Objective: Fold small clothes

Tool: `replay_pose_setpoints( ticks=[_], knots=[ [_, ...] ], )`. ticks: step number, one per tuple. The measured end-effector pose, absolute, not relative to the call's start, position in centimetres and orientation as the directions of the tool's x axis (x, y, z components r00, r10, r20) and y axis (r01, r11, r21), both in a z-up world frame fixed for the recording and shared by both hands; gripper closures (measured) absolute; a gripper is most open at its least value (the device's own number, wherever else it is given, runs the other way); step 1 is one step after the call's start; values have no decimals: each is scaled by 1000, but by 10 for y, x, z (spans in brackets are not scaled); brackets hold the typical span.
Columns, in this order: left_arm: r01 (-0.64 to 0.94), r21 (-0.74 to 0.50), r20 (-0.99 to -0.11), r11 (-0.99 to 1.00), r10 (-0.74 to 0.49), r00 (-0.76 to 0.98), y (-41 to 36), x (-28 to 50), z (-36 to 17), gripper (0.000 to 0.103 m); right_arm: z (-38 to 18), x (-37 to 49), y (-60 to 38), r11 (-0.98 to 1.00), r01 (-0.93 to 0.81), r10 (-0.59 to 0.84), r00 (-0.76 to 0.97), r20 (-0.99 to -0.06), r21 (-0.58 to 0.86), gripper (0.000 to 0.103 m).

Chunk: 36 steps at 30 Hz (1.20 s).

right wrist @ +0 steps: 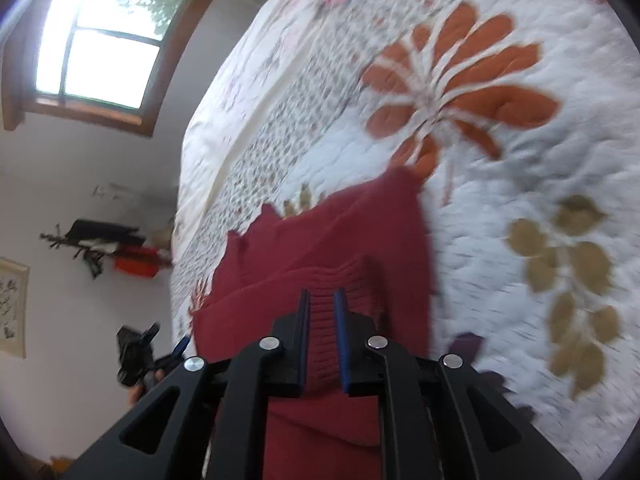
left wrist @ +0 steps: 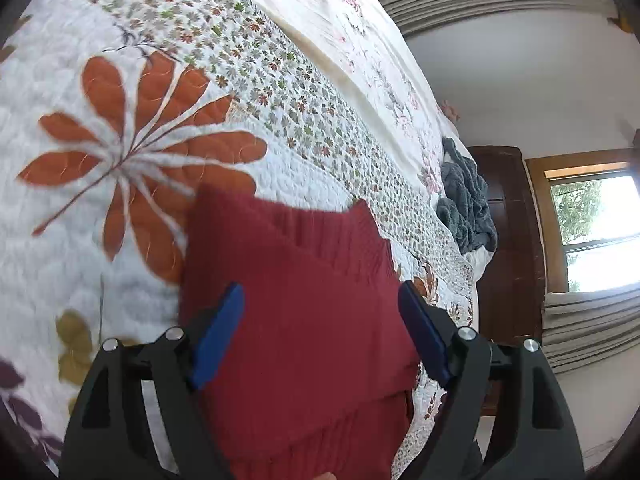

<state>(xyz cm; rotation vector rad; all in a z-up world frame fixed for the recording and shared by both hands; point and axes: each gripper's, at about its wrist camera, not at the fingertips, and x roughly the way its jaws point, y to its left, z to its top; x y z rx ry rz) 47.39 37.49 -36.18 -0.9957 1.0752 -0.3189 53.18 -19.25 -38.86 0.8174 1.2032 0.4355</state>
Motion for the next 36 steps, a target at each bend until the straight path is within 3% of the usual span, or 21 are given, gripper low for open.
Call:
replay_pose_setpoints(
  ticks=[2,3,5,6,8,11,13,15,17,18,20,23,28,29,36],
  knots=[
    [-249,-789,-607,561,-654,451,372,483,-377,25,-407,539,-186,650,135,700,278,-658,748,90],
    [-263,-777,-624,571,-648,437,371,487,-383,26,-416,541,-185,664,151,688,261,-678,732,98],
    [-311,-735,-677,602,-625,389,370,489,-402,41,-430,541,-189,677,166,674,252,-694,717,103],
    [-319,-718,-695,618,-611,380,370,488,-403,43,-431,540,-191,671,169,678,254,-689,722,103],
    [-307,-733,-679,608,-616,400,373,483,-392,41,-422,534,-193,674,170,669,274,-691,719,103],
    [-165,-810,-573,563,-699,428,364,453,-361,34,-402,516,-184,643,91,720,267,-640,761,99],
    [-139,-815,-569,562,-730,380,353,437,-366,34,-406,504,-175,665,72,714,230,-661,744,99],
    [-151,-762,-641,629,-704,306,342,426,-385,38,-420,499,-174,708,88,675,207,-708,701,103],
    [-161,-731,-676,663,-674,298,343,420,-394,48,-425,493,-181,680,126,688,228,-689,722,103],
    [-181,-737,-671,651,-674,309,347,418,-390,48,-418,489,-183,672,143,688,244,-684,727,100],
    [-186,-746,-659,639,-672,338,353,410,-374,31,-397,474,-185,664,128,691,271,-670,737,84],
    [-138,-746,-650,652,-666,366,356,361,-338,22,-370,428,-192,642,104,724,245,-645,760,73],
    [-190,-749,-658,635,-679,325,355,234,-329,17,-351,314,-221,703,115,680,183,-710,702,57],
    [-215,-748,-662,628,-682,312,355,202,-332,16,-348,285,-230,707,137,670,185,-719,694,50],
    [-359,-740,-668,569,-685,291,354,66,-365,16,-359,165,-255,715,247,646,126,-753,654,49]
  ],
)
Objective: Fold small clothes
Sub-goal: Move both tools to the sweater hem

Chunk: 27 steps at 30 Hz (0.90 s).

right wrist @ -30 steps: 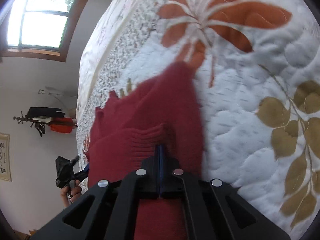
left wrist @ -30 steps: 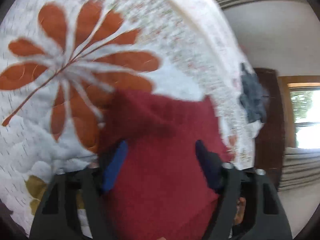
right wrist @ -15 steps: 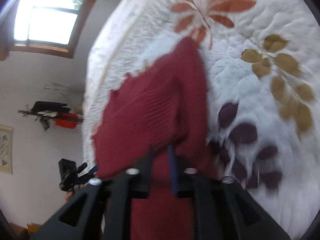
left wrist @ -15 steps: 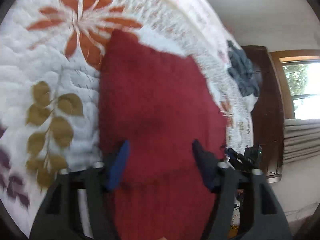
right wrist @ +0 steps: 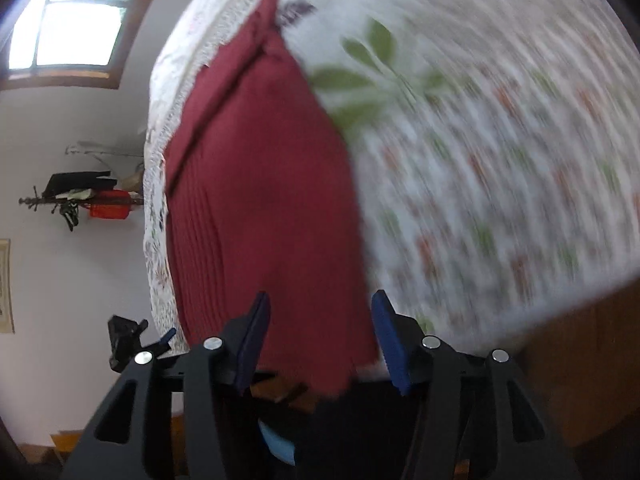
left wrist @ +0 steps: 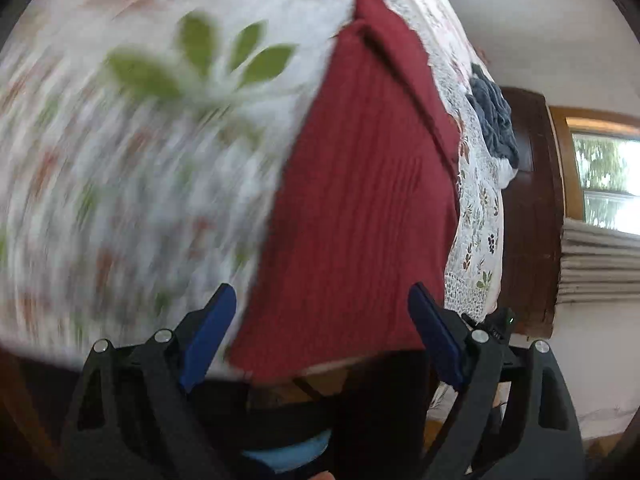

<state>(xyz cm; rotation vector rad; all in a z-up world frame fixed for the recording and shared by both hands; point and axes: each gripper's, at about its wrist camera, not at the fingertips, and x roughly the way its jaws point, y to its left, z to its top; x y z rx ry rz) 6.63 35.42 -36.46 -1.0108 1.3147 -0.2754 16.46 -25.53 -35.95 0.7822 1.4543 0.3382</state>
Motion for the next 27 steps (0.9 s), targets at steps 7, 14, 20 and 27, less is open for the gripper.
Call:
replay_pose_setpoints(
  ticks=[7,14,20,27],
  knots=[
    [-406,-745,-649,529,-716,257,346,48,-386,16,-374,137,-258,683,282,675,108,-729,674,49],
    [-401,-710,-678,579,-716,166,334,56,-406,16,-383,125,-260,641,318,700,132,-702,699,49],
    [-377,-726,-659,575,-738,145,320,60,-406,25,-378,133,-242,649,313,694,129,-708,693,49],
    [-392,-713,-669,582,-731,131,313,61,-412,42,-379,137,-227,672,305,682,98,-724,675,49]
  ],
)
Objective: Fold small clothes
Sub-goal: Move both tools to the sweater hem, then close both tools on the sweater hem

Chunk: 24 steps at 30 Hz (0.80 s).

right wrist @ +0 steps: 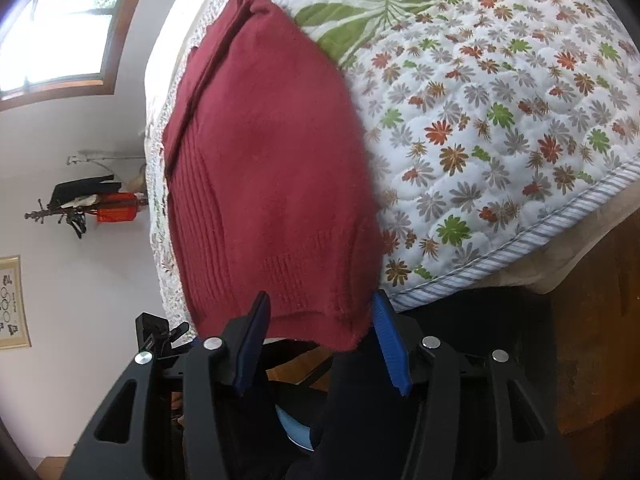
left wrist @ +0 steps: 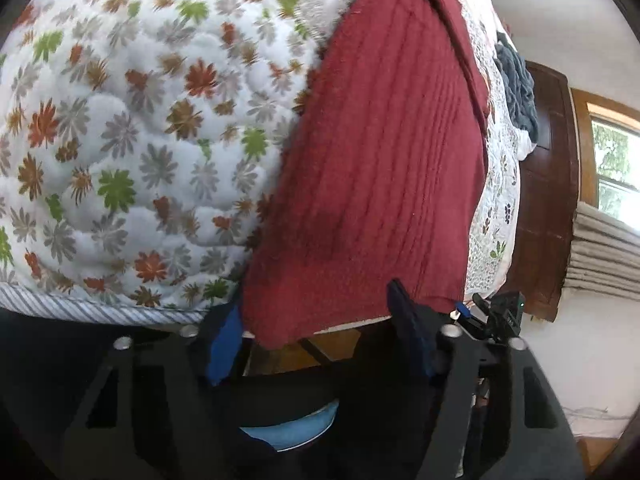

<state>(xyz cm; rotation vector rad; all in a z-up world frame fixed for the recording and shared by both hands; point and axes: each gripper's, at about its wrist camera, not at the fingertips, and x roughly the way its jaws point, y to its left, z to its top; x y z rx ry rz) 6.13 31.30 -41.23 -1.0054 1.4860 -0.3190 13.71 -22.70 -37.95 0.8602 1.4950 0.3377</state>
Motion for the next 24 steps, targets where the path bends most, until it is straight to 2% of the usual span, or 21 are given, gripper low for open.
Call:
replay_pose_setpoints(
  ticks=[3,7,13,16,18,24],
  knots=[
    [-395,-717,-664,574,-735,137,314,59,-413,51,-379,136,-228,676,305,680,95,-727,671,49],
    [-399,-732,-643,553,-754,133,314,55,-416,78,-378,137,-225,688,299,670,88,-737,661,53],
    [-404,-736,-638,543,-757,145,314,52,-416,86,-383,137,-231,687,321,660,98,-745,652,67],
    [-411,-739,-634,533,-757,158,317,49,-417,93,-385,137,-230,699,313,651,94,-753,644,85],
    [-420,-748,-623,513,-762,178,320,46,-416,94,-384,136,-231,699,313,648,104,-755,643,92],
    [-423,-781,-586,459,-773,242,332,37,-411,97,-382,134,-240,683,308,661,126,-740,662,97]
  ],
)
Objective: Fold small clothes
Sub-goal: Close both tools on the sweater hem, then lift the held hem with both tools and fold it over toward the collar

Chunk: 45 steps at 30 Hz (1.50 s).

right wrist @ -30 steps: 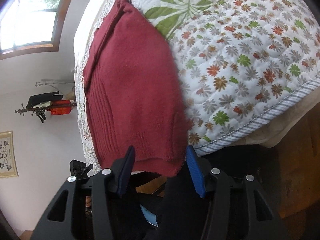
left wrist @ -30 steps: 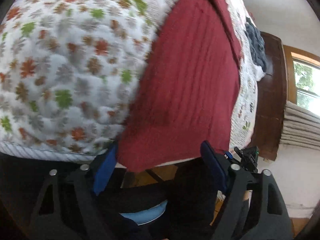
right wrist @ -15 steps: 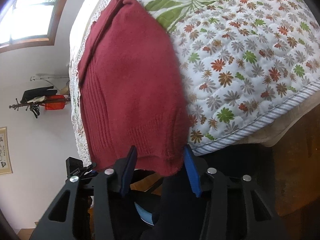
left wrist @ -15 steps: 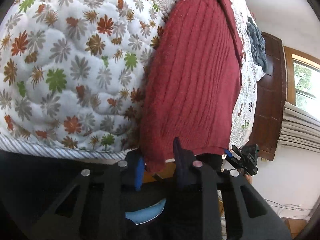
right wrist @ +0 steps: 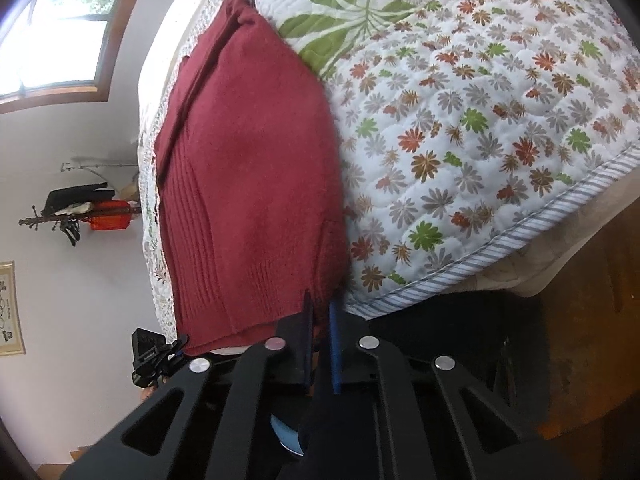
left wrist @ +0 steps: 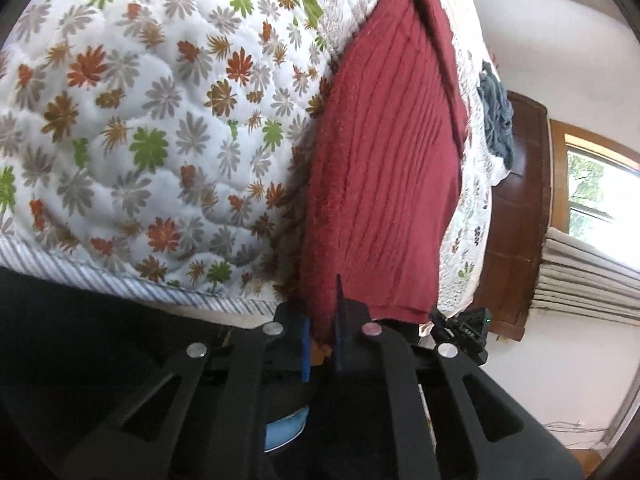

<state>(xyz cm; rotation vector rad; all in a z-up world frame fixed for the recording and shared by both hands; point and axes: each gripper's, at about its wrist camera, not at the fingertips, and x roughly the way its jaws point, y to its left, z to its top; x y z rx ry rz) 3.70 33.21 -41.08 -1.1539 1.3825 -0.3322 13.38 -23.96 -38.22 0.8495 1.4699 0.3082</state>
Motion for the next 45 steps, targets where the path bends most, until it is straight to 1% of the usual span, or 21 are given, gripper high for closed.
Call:
replay_pose_setpoints(
  ticks=[5,7,9,11,12,13,14,15,17,19,21,22,23,24,25,26,28,29,32,37,45],
  knots=[
    [-416,-788,-580,454,-775,253,337,35,-409,98,-384,133,-246,683,307,660,128,-740,662,97],
    [-418,-785,-583,456,-772,253,337,34,-409,98,-385,132,-247,703,310,640,117,-759,640,97],
    [-410,-778,-596,476,-765,243,336,35,-410,96,-388,131,-248,703,341,632,104,-768,625,83],
    [-408,-773,-602,486,-764,231,333,36,-410,89,-392,130,-253,675,368,648,117,-753,639,83],
    [-406,-773,-602,488,-765,227,332,37,-411,88,-392,129,-254,674,369,648,118,-752,640,82],
    [-406,-770,-606,492,-763,224,332,38,-411,81,-392,130,-254,675,370,648,115,-753,638,82],
    [-412,-764,-613,496,-757,227,332,39,-412,69,-392,130,-253,679,369,645,113,-756,635,82],
    [-421,-757,-623,500,-747,234,334,40,-413,64,-393,130,-253,680,370,644,112,-757,633,82],
    [-438,-757,-620,485,-746,244,336,42,-416,62,-393,130,-254,680,374,644,109,-758,631,82],
    [-443,-759,-613,476,-752,242,336,44,-418,62,-394,131,-252,676,376,649,102,-754,633,82],
    [-440,-761,-610,477,-758,232,332,45,-419,66,-394,131,-249,670,376,660,95,-745,641,80],
    [-439,-761,-609,478,-761,226,331,45,-419,76,-394,131,-248,667,375,666,88,-740,644,80],
    [-439,-761,-607,478,-763,222,330,45,-419,83,-393,132,-246,667,372,668,85,-740,645,80],
    [-437,-764,-602,474,-767,221,329,45,-418,85,-393,132,-244,670,368,669,80,-739,645,80],
    [-435,-766,-600,473,-769,221,328,44,-418,92,-393,132,-243,671,366,670,76,-739,646,80],
    [-433,-766,-602,476,-768,220,327,44,-418,96,-393,133,-242,671,364,671,74,-738,646,81],
    [-432,-767,-601,475,-767,225,327,42,-416,97,-394,133,-239,677,355,669,66,-740,644,94],
    [-432,-769,-601,472,-764,235,329,41,-414,98,-393,132,-238,681,349,666,69,-743,643,97],
    [-423,-792,-577,441,-768,279,333,37,-403,98,-381,130,-239,657,339,682,112,-723,673,97],
    [-368,-842,-517,394,-784,344,335,33,-370,99,-347,130,-242,578,303,738,201,-644,757,98],
    [-286,-901,-423,325,-804,418,333,57,-318,99,-299,164,-237,500,239,783,285,-553,832,98]
  ],
)
